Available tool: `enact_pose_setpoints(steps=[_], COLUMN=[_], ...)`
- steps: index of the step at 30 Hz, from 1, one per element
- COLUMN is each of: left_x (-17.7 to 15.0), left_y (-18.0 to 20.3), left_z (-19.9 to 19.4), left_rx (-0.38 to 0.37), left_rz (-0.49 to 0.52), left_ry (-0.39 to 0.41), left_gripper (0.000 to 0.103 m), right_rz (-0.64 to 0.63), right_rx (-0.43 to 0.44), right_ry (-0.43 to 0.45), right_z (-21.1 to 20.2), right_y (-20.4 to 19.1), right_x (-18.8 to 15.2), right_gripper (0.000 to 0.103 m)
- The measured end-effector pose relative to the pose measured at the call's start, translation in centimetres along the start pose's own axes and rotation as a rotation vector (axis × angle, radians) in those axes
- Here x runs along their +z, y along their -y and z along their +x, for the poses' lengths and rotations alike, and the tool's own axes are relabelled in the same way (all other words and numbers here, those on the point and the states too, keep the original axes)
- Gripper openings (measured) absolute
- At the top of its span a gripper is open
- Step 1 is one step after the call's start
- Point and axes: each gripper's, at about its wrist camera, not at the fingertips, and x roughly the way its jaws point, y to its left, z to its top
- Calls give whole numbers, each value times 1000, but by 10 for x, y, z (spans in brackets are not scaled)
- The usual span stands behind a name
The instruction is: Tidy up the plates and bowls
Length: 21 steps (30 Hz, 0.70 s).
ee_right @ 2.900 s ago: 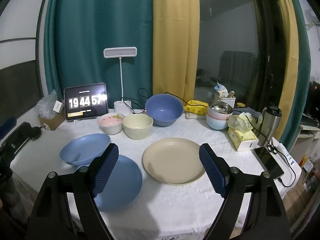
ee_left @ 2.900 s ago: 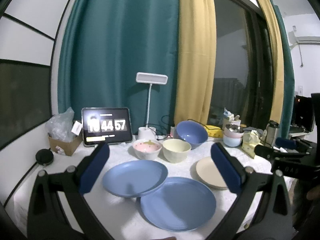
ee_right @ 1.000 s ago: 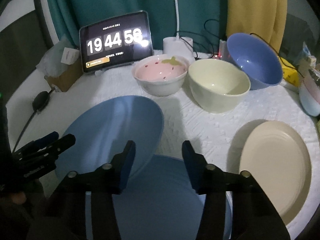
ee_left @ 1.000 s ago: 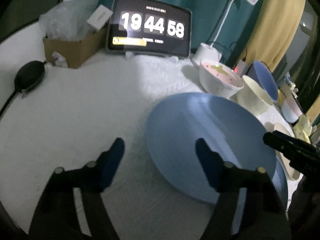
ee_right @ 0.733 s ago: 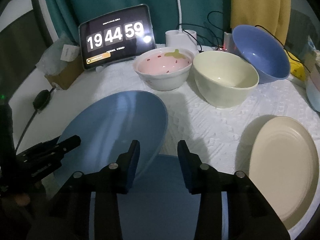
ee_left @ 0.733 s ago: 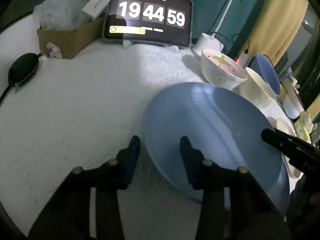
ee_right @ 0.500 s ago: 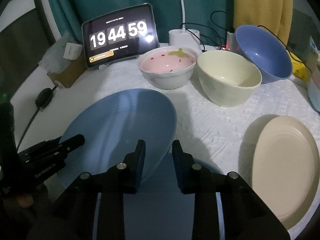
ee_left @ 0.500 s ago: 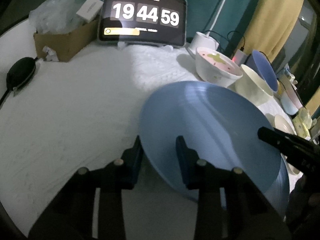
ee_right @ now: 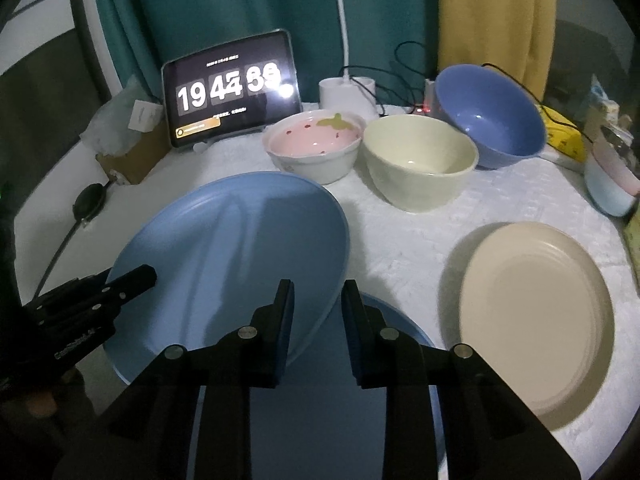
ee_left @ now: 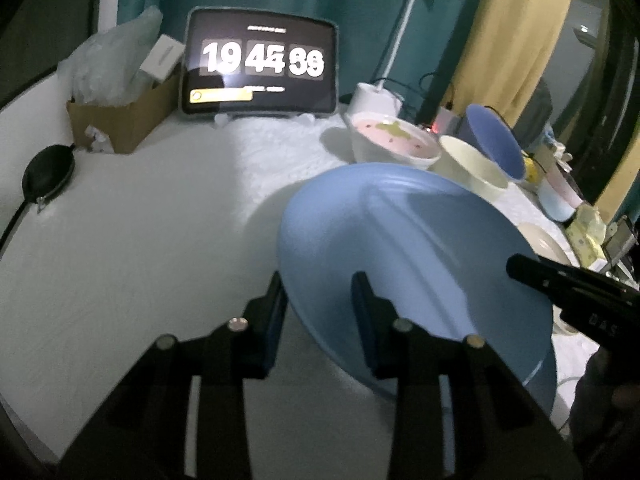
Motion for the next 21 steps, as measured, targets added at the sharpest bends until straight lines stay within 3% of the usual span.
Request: enact_pose_setpoints(steps=[21], left_x=[-35], left_y=[53], left_z=[-27], left_rx=[-48], left_rz=[106], left_ry=[0], left_gripper=[34], right_rz=[82], right_rx=[-51], right_ry=[19], right_z=[-46], right_y=[35], right_x=[-57], right_gripper=[26])
